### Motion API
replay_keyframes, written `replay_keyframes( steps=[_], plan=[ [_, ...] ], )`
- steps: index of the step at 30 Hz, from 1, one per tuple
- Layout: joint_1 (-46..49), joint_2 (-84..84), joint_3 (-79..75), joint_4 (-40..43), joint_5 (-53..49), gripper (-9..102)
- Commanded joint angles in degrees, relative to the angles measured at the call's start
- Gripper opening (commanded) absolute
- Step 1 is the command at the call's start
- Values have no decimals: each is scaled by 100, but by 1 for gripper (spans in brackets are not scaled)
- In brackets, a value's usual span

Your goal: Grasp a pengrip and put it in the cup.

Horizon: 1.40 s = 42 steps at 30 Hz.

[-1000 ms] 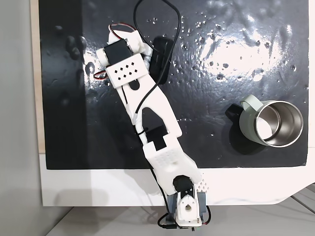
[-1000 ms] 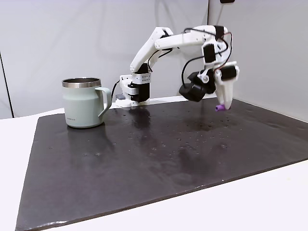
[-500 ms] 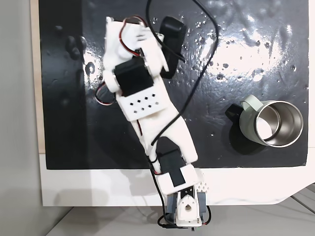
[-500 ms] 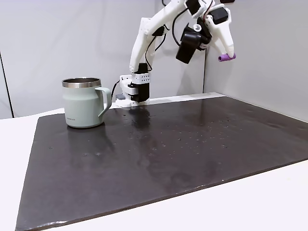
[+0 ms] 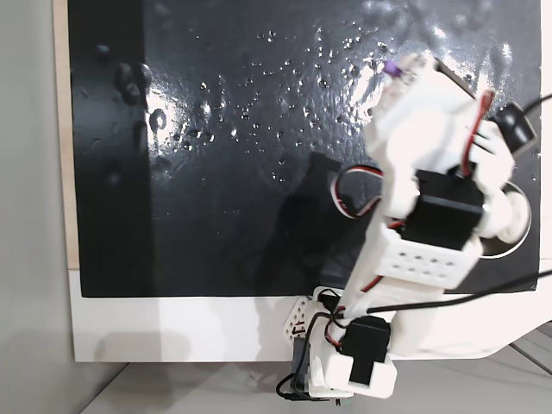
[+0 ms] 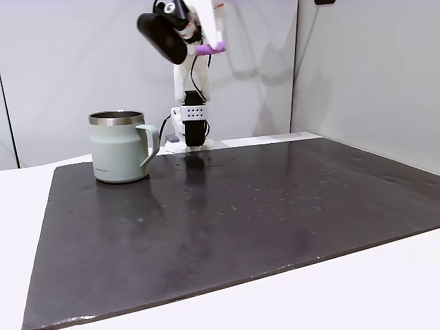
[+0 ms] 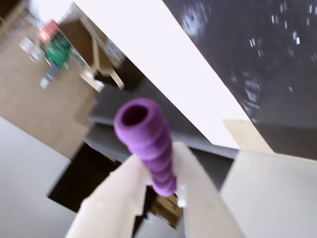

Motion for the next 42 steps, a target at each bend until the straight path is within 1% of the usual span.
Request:
replay_keyframes(
  steps=[1, 3, 10, 17, 21, 25, 28, 30, 31, 42],
  plan=[
    [879, 501, 62, 334, -176, 0],
    [1283, 642, 229, 501, -264, 0],
    [2619, 1239, 1257, 519, -1028, 0],
    [3516, 1257, 1942, 369, -1740, 0],
    [3656, 1283, 2391, 325, -1916, 0],
    [3630, 1283, 2514, 264, -1907, 1],
    [3595, 1354, 2505, 343, -1828, 23],
    [3586, 1424, 2514, 387, -1811, 32],
    [3586, 1468, 2514, 404, -1811, 33],
    [3568, 1573, 2522, 422, -1802, 33]
  ],
)
